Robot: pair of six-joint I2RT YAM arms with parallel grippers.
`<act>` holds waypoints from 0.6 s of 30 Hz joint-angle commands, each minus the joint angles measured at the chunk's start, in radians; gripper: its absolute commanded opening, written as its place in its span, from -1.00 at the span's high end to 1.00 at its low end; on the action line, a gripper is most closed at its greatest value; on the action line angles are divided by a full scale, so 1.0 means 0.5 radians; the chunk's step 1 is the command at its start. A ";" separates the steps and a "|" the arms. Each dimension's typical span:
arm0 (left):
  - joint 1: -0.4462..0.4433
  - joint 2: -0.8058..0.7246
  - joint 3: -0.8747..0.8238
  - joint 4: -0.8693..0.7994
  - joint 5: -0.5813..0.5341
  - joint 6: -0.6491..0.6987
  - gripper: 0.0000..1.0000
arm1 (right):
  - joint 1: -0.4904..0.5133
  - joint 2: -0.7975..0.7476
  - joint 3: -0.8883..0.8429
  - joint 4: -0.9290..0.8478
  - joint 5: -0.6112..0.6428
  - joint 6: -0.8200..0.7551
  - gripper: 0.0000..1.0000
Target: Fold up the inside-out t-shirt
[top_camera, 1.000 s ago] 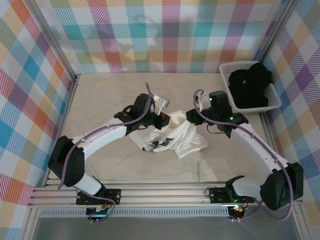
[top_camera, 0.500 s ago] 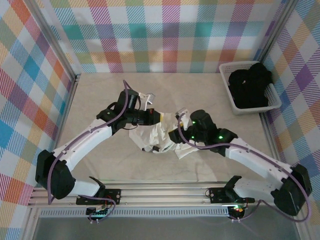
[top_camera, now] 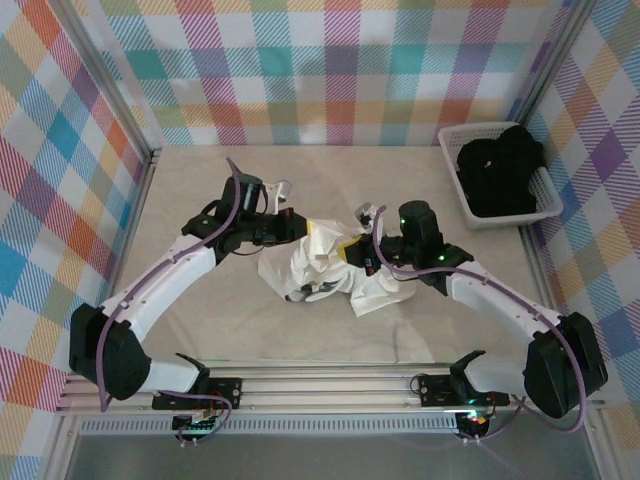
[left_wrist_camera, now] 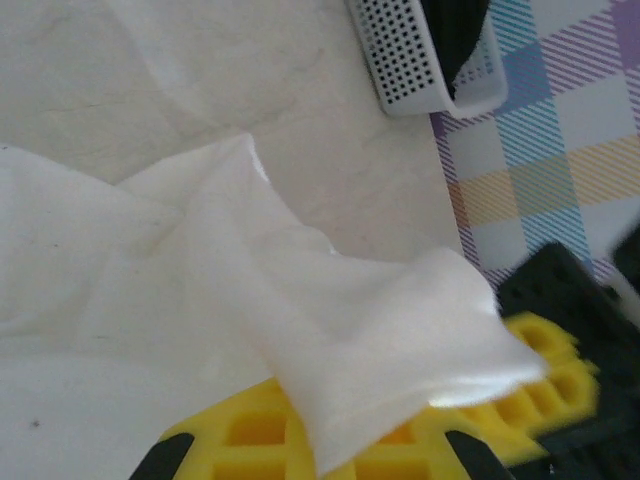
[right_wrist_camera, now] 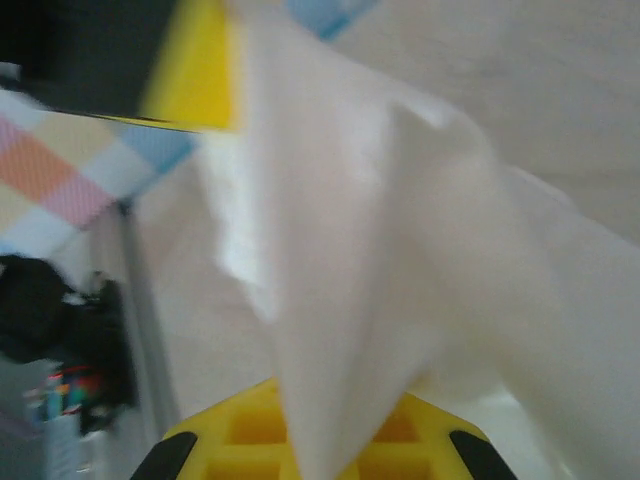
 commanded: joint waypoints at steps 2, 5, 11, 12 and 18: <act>0.015 0.112 0.085 0.041 -0.079 -0.037 0.62 | -0.029 0.041 -0.020 0.303 -0.503 0.105 1.00; 0.013 0.074 0.075 -0.027 -0.201 0.024 0.20 | -0.044 0.086 0.008 0.290 -0.471 0.114 1.00; -0.022 -0.229 -0.132 -0.142 -0.448 0.155 -0.18 | -0.071 0.137 0.032 0.250 -0.411 0.110 1.00; -0.030 -0.273 -0.181 -0.113 -0.350 0.142 -0.18 | -0.077 0.140 0.033 0.245 -0.405 0.108 1.00; -0.118 -0.218 -0.332 0.277 0.228 -0.035 -0.19 | -0.085 0.122 0.024 0.205 -0.356 0.089 1.00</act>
